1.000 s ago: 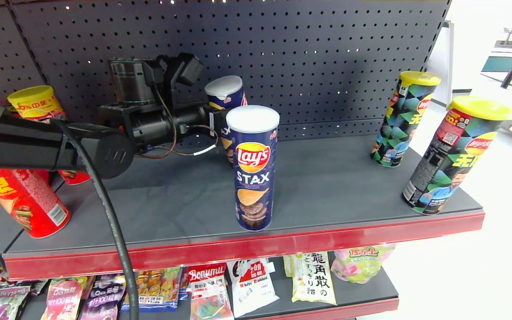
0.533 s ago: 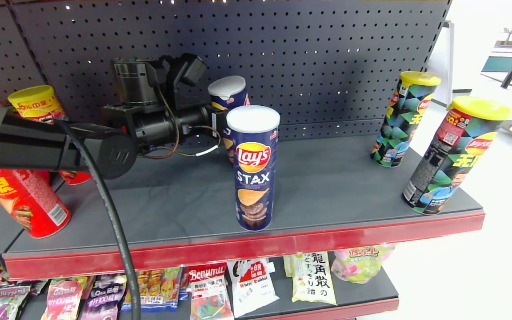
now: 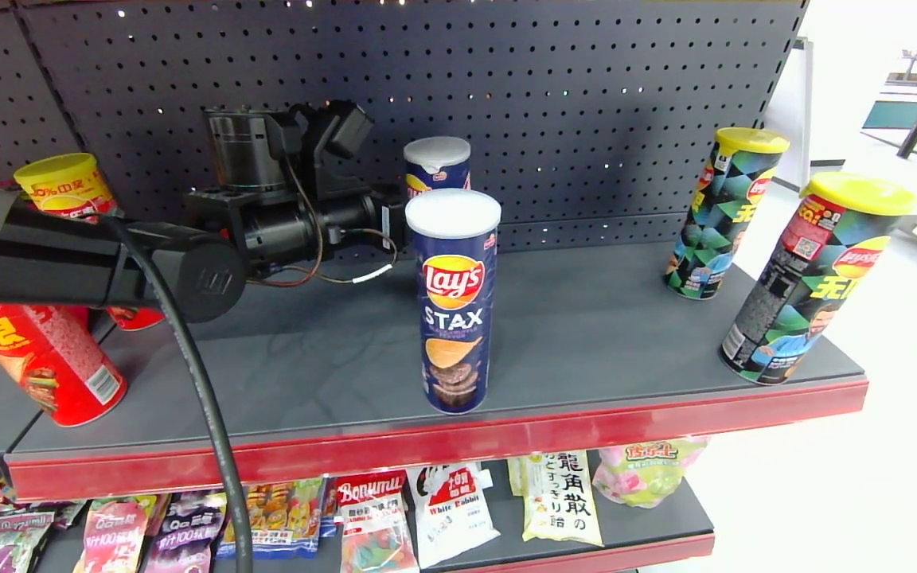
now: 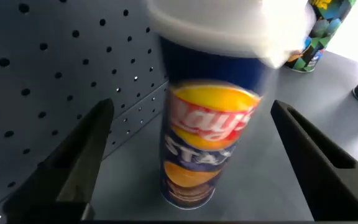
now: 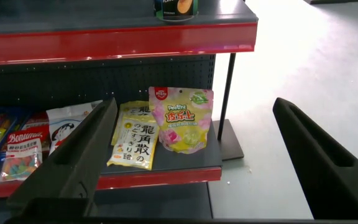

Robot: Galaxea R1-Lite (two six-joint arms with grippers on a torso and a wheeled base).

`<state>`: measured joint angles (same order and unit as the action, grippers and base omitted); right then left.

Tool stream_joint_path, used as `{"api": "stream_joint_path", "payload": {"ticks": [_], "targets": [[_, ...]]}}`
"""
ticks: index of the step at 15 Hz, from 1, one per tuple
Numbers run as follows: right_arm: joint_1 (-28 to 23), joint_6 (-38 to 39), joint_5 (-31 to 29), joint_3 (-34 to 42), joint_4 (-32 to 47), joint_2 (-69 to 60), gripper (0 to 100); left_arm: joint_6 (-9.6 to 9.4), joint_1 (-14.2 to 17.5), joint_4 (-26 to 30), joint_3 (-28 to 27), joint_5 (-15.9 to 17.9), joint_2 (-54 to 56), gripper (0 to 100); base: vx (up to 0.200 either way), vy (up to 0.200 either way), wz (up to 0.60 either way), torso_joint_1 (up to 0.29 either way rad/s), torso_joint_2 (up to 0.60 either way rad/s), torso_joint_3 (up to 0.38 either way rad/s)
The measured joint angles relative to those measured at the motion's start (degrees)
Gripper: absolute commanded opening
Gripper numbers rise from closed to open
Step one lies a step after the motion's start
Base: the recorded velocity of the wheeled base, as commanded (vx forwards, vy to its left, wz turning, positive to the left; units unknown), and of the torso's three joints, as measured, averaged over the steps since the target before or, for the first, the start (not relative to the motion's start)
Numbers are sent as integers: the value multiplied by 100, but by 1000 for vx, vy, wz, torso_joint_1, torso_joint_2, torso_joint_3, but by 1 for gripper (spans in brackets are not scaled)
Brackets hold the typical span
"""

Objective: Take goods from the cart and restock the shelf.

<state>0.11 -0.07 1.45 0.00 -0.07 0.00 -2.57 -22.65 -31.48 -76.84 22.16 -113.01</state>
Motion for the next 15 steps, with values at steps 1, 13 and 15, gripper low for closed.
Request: {"api": "stream_joint_path", "payload": {"ticks": [1, 13, 15], "targets": [[0, 0, 2, 0, 0, 0, 100, 1, 0, 2, 16, -2, 7, 100, 0, 0, 0, 0, 0, 0], [2, 0, 0, 0, 0, 0, 100, -38, 325, 4, 2018, -29, 1185, 100, 0, 0, 0, 0, 0, 0], [2, 0, 2, 0, 0, 0, 100, -71, 408, 9, 2695, -30, 1681, 100, 0, 0, 0, 0, 0, 0]]}}
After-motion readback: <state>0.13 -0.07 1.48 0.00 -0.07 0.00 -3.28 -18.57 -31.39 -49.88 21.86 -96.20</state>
